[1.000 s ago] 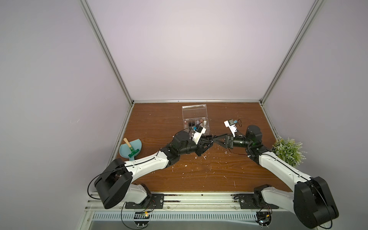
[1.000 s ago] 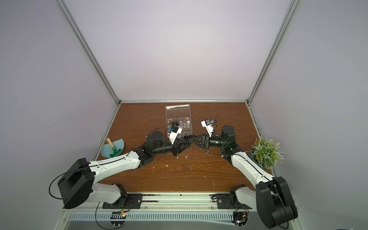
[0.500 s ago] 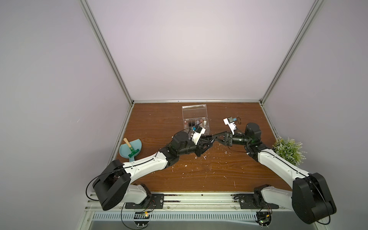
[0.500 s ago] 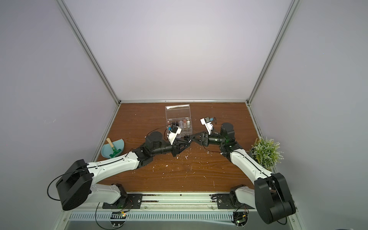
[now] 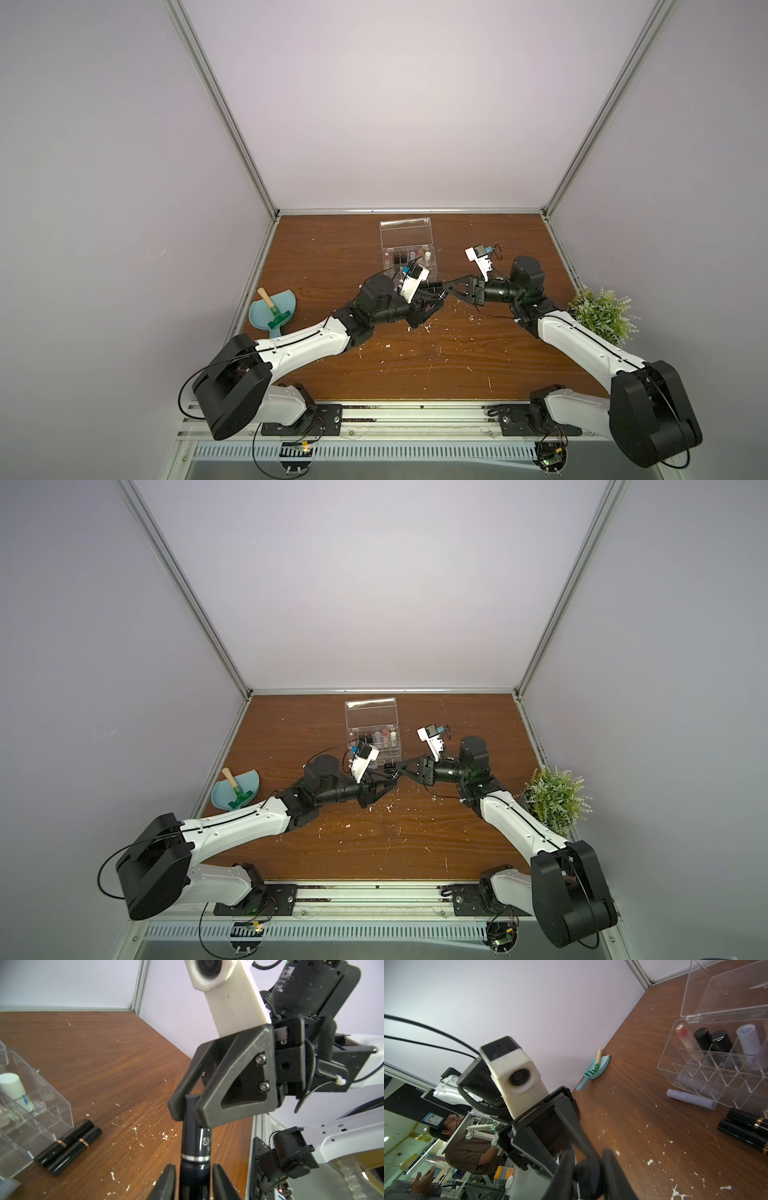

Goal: Arrange the lipsticks in the organizer
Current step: Pick up the lipstick at the center of the board.

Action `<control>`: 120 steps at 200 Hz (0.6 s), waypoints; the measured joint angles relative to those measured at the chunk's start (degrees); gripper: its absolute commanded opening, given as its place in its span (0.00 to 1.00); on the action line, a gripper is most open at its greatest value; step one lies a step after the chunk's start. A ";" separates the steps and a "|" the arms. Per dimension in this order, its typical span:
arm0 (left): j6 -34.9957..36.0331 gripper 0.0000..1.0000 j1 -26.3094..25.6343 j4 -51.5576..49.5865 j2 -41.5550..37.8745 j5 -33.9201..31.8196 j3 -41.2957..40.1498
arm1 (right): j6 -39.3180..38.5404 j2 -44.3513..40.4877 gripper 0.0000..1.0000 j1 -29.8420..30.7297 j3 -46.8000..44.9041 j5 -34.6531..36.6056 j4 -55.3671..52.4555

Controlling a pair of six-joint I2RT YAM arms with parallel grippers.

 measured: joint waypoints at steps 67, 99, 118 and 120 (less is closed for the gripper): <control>0.55 0.82 0.00 -7.19 -3.02 -10.01 -0.07 | -5.84 3.21 0.15 0.09 4.48 5.03 -6.71; 0.85 0.82 0.00 -9.84 -9.73 -20.31 -2.47 | -9.90 5.92 0.15 1.05 9.22 10.49 -11.08; 0.85 0.81 0.00 -10.58 -13.07 -25.11 -4.63 | -11.87 8.26 0.14 2.25 12.46 14.23 -13.00; 0.85 0.81 0.00 -10.64 -13.42 -25.77 -4.90 | -12.11 8.50 0.14 2.38 12.81 14.78 -13.18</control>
